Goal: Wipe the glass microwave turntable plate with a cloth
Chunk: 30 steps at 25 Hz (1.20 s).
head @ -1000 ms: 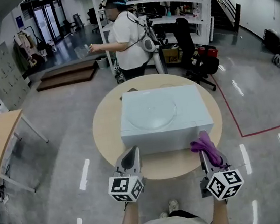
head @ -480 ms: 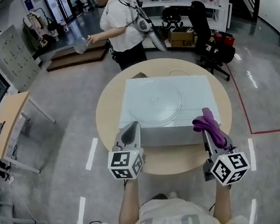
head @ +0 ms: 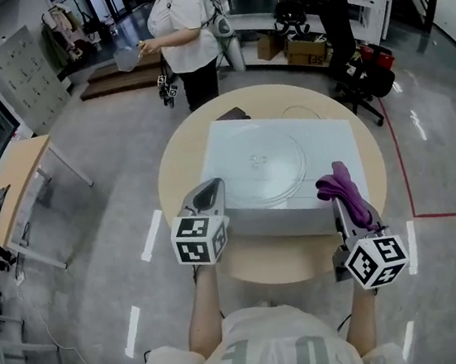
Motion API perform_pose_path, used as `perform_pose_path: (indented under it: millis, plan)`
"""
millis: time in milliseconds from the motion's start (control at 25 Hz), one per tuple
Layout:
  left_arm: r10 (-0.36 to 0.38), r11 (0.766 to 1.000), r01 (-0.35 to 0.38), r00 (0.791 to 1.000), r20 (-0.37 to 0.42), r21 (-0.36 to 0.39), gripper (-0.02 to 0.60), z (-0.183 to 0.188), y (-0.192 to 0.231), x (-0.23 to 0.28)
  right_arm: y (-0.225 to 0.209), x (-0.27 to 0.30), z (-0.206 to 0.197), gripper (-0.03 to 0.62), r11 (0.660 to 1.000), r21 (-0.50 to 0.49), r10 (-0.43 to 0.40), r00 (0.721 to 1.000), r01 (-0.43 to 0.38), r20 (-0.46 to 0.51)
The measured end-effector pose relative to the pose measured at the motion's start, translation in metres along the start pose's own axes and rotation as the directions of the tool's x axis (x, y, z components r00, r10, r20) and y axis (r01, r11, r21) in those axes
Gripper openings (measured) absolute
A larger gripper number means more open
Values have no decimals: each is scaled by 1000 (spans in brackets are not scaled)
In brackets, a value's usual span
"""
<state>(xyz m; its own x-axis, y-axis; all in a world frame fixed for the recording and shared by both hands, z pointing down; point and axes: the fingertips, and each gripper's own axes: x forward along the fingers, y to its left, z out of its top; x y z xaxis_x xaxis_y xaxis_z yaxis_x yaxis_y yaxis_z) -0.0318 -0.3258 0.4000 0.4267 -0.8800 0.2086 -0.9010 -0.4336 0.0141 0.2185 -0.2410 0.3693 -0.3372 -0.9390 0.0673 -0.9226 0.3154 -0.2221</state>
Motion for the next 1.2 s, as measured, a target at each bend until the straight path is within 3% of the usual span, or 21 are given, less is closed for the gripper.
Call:
perform_pose_path:
  millis: [160, 360, 800, 960, 1200]
  plan:
    - [-40, 999, 39, 991, -125, -11, 3, -15, 13, 15, -7, 9, -4, 48, 999, 20, -27, 1000, 27, -14]
    - [-76, 997, 77, 974, -214, -4, 3, -25, 17, 25, -2, 22, -6, 48, 1000, 1, -24, 999, 24, -32]
    - [-45, 985, 103, 928, -370, 138, 3, -40, 6, 24, 14, 33, -14, 48, 1000, -28, -7, 996, 4, -91]
    - [-41, 980, 113, 921, -387, 163, 3, -43, 2, 21, 14, 31, -19, 48, 1000, -23, -6, 994, 3, -107]
    - [-65, 982, 124, 931, -360, 143, 3, -47, -7, 9, 24, 29, -29, 48, 1000, -16, 15, 991, -17, -131]
